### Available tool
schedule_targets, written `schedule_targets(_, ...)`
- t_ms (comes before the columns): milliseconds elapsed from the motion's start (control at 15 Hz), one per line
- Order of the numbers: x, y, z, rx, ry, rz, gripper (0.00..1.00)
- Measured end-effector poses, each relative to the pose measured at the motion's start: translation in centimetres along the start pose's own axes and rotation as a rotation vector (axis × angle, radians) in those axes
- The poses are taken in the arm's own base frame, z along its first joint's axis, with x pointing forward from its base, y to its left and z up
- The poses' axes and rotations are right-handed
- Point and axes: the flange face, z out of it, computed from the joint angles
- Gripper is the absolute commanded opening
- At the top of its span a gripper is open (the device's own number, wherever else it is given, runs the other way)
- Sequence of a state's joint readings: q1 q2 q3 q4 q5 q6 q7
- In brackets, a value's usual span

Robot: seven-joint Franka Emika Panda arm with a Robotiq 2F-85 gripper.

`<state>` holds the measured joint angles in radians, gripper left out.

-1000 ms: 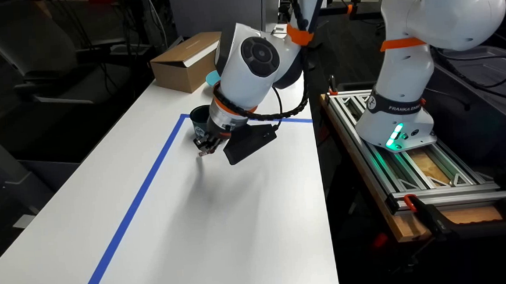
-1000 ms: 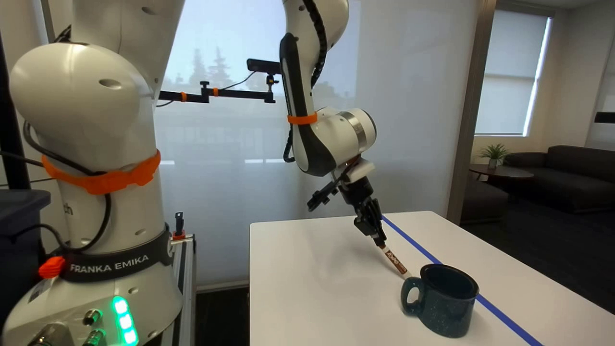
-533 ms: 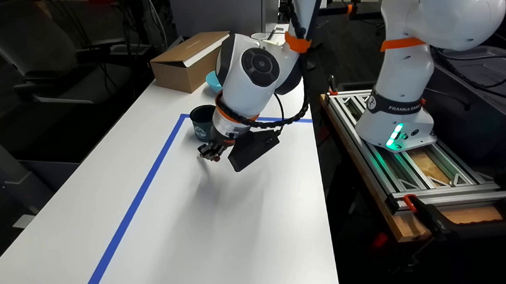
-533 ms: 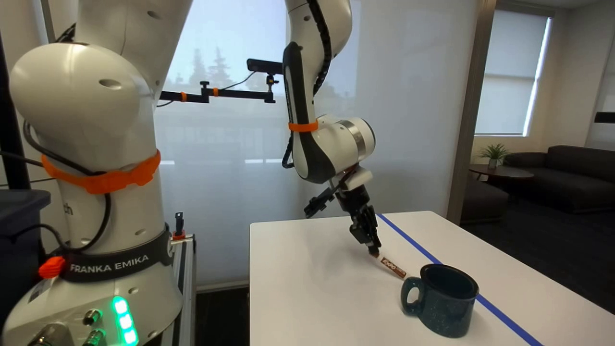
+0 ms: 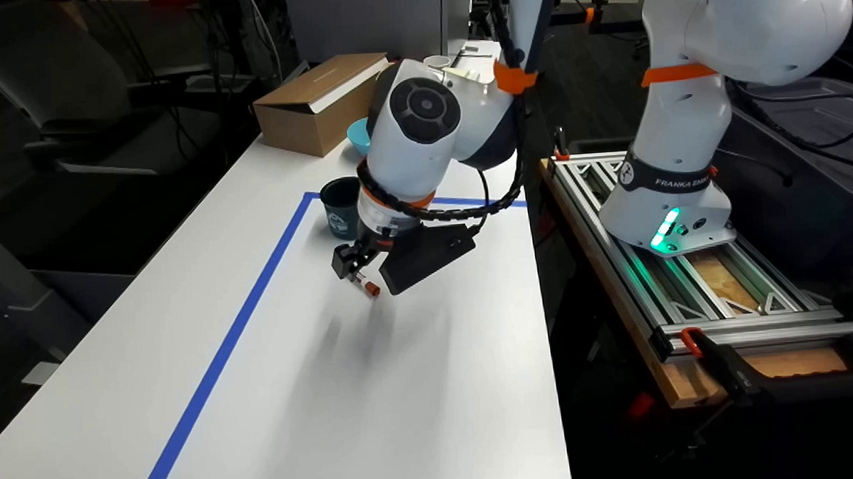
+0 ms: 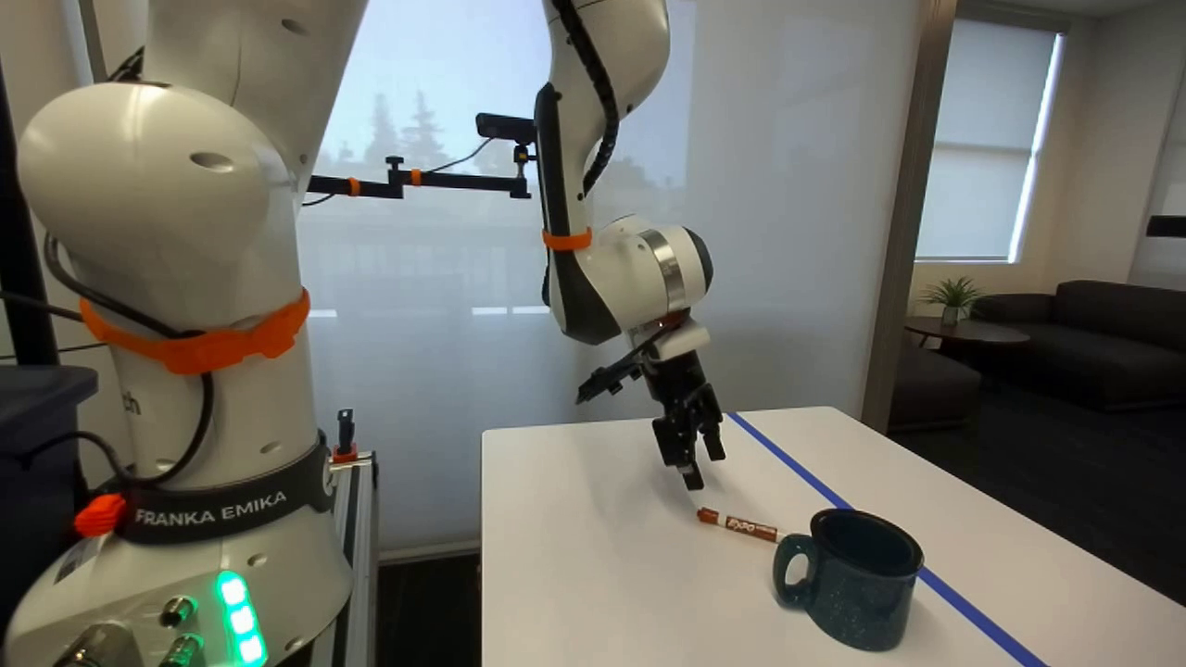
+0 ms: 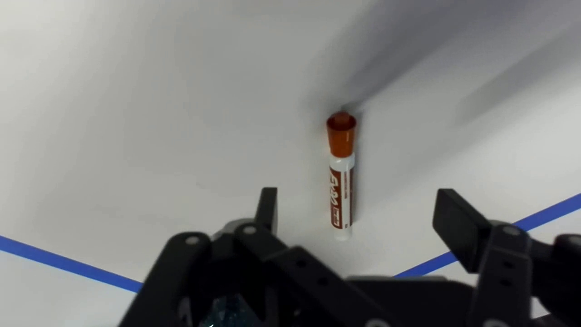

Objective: Remove the orange marker from the mug and put it on the table inside the border

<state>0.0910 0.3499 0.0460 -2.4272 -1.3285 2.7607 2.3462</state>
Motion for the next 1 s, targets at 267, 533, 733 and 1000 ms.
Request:
schedule_targets(267, 2.1, -1.4, -3.2, -0.046, -0.04, 0.035, 1.0)
schedule_targets(533, 5.6, -2.4, -7.2, -0.098, -0.073, 0.029, 1.0)
schedule_targets(733, 6.2, -2.4, -8.3, -0.1, -0.069, 0.021, 1.0)
schedule_targets(1000, 6.1, -2.2, -8.2, -0.103, -0.07, 0.018, 1.0)
